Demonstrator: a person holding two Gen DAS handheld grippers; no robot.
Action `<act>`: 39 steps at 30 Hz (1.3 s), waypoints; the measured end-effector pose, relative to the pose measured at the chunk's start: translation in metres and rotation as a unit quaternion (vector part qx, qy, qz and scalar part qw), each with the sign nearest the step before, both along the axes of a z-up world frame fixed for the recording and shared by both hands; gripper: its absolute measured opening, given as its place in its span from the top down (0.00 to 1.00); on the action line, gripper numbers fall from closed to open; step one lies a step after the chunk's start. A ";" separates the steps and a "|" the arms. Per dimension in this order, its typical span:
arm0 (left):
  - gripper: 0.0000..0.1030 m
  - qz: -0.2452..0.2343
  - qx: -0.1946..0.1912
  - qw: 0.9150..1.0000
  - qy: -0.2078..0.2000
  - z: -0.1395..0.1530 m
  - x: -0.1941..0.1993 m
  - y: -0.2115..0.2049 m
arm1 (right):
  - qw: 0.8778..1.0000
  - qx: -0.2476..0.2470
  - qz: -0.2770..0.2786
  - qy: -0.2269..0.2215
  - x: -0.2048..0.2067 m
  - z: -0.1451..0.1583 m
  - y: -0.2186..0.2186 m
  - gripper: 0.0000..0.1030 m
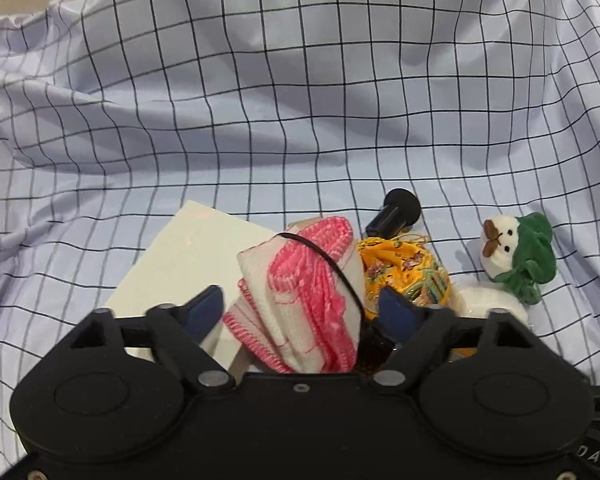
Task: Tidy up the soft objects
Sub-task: 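Close the left gripper on the pink-and-white folded cloth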
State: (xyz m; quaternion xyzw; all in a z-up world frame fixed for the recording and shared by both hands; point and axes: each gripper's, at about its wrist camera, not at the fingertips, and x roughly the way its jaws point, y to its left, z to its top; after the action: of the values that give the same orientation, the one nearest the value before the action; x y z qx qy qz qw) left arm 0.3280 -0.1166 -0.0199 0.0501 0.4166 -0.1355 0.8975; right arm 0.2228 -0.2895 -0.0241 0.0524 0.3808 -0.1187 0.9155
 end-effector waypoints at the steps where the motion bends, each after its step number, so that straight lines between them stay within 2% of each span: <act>1: 0.30 0.001 -0.004 1.000 0.004 -0.001 0.001 0.000 | 1.000 0.000 0.000 0.000 0.000 0.000 0.000 0.01; 7: 0.42 0.002 -0.016 1.000 0.003 0.001 0.003 0.003 | 1.000 0.002 0.000 -0.002 0.000 -0.001 -0.001 0.01; 11: 0.45 -0.001 -0.031 0.999 -0.007 0.010 0.003 0.007 | 1.000 0.004 0.005 -0.003 0.002 -0.001 0.000 0.03; 12: 0.56 -0.001 -0.035 0.999 -0.012 0.013 0.002 0.009 | 1.000 0.004 0.008 -0.003 0.003 -0.001 0.001 0.03; 13: 0.58 -0.004 -0.042 0.999 -0.016 0.017 0.003 0.011 | 1.000 0.005 0.011 -0.004 0.004 0.000 0.001 0.03; 17: 0.58 -0.003 -0.056 0.998 -0.024 0.033 0.008 0.020 | 1.000 0.002 0.021 -0.016 0.012 0.008 0.004 0.04; 21: 0.58 0.003 -0.057 0.998 -0.023 0.032 0.015 0.027 | 0.999 -0.001 0.025 -0.021 0.025 0.014 0.008 0.04; 24: 0.53 -0.005 -0.059 0.998 -0.020 0.030 0.012 0.028 | 0.999 -0.006 0.032 -0.027 0.028 0.019 0.013 0.04; 27: 0.26 -0.006 -0.050 0.999 -0.022 0.027 0.005 0.027 | 0.999 -0.013 0.040 -0.026 0.029 0.021 0.018 0.04; 31: 0.25 -0.022 -0.055 0.998 -0.020 0.024 -0.001 0.024 | 0.999 -0.014 0.041 -0.024 0.025 0.019 0.019 0.04; 39: 0.22 -0.035 -0.030 0.999 -0.005 0.007 0.000 0.005 | 0.999 -0.009 0.038 -0.021 0.018 0.016 0.015 0.04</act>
State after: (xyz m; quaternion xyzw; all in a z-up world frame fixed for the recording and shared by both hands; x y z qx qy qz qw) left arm 0.3278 -0.1119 -0.0126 0.0383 0.4054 -0.1791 0.8956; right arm 0.2407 -0.2749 -0.0077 0.0326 0.3620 -0.0863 0.9276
